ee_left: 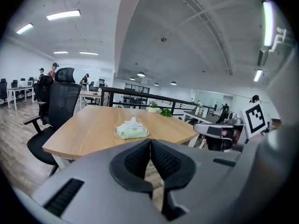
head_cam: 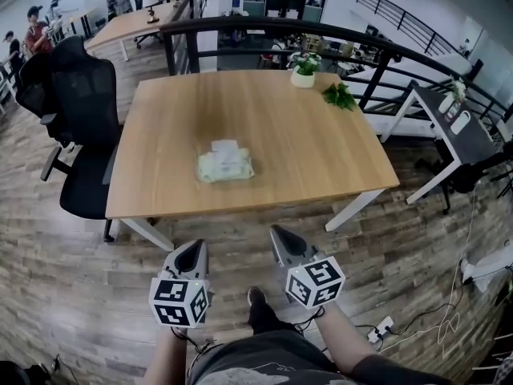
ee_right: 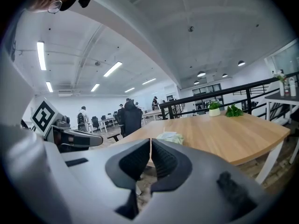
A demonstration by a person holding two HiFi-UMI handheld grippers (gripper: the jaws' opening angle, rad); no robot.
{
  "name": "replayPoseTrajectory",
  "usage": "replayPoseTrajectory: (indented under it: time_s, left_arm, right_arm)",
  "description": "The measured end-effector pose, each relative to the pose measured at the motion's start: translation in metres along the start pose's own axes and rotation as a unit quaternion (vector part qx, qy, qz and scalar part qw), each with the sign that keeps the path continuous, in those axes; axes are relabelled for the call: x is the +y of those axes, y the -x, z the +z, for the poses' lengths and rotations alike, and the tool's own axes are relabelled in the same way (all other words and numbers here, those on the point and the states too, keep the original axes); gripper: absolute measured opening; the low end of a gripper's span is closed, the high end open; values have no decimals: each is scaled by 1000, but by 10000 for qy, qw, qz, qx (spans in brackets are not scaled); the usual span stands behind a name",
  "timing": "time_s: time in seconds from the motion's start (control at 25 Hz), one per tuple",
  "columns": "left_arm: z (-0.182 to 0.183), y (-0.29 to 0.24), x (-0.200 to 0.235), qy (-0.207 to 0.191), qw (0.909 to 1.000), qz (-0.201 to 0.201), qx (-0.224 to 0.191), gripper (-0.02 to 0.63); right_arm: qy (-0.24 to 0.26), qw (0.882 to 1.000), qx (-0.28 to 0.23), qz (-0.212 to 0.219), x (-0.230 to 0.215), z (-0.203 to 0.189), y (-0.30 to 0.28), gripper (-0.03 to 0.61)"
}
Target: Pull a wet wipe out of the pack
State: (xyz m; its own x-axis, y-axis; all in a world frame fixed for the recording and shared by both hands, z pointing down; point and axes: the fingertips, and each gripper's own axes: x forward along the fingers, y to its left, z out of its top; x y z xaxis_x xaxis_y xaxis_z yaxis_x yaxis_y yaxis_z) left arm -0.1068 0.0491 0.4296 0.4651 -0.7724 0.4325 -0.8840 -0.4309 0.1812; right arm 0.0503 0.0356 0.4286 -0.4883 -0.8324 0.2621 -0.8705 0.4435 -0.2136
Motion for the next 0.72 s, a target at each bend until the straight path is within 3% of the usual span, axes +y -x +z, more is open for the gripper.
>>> replayPoseTrajectory:
  time_s: [0.72]
  left_arm:
    - [45, -101, -10, 48, 9993, 365, -69, 15]
  right_arm:
    - [71, 9981, 236, 563, -97, 22, -64, 26]
